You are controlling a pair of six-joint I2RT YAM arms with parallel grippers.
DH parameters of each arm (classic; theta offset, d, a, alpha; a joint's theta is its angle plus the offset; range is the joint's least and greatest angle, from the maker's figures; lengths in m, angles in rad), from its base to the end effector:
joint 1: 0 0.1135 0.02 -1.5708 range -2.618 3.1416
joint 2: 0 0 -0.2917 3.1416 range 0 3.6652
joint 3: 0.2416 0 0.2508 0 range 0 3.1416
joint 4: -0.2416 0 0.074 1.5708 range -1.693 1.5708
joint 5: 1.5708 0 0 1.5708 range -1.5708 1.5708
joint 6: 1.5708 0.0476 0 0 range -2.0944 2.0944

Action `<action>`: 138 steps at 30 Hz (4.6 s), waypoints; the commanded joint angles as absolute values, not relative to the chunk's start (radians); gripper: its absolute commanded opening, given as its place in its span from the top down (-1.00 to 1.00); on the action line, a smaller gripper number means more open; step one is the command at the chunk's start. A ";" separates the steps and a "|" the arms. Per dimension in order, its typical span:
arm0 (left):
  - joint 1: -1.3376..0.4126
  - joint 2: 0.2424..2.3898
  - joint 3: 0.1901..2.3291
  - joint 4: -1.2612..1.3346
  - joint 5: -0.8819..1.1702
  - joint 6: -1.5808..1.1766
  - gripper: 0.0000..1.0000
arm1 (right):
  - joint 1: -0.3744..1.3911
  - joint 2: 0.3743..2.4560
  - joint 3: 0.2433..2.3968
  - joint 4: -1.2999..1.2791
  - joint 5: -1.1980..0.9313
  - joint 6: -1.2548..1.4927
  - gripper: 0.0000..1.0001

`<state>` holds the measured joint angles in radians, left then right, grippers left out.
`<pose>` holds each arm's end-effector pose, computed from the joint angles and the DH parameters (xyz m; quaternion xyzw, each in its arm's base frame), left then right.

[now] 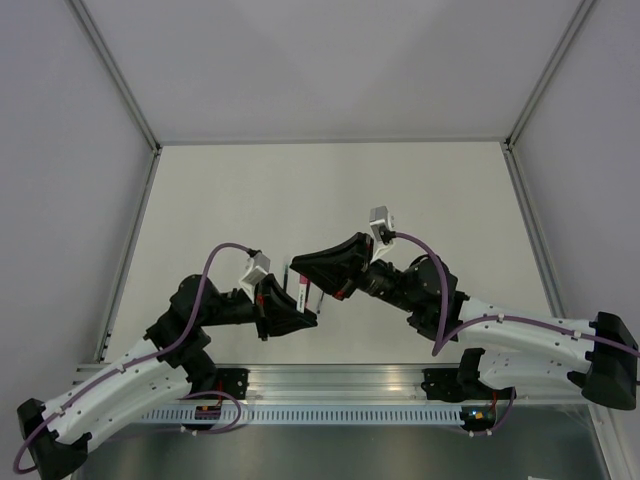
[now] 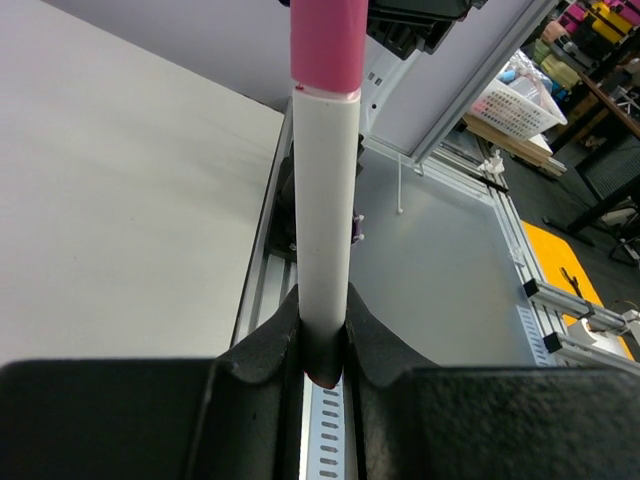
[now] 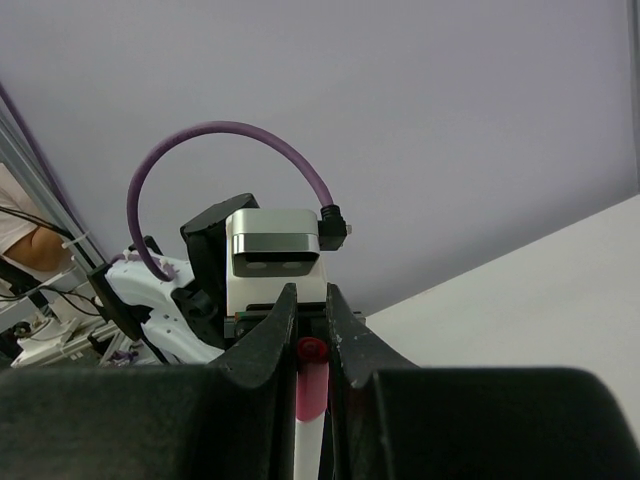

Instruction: Insert the pens into the pen caps

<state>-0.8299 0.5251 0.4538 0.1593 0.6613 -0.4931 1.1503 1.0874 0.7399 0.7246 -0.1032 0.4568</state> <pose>0.0634 -0.1126 0.3120 0.3431 0.5896 -0.6015 0.4158 0.0962 0.2272 0.3900 -0.2309 0.5134 0.6147 0.5525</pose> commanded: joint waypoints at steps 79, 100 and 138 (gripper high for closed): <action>-0.816 0.520 0.658 0.293 0.463 -0.457 0.95 | 1.379 1.109 0.618 0.575 0.060 0.348 -0.01; -0.816 0.492 0.526 0.481 0.384 -0.528 0.95 | 1.378 0.902 0.750 0.316 0.082 0.207 -0.37; -0.816 0.426 0.468 0.655 0.351 -0.663 0.95 | 1.378 1.278 0.917 0.749 -0.081 0.313 0.07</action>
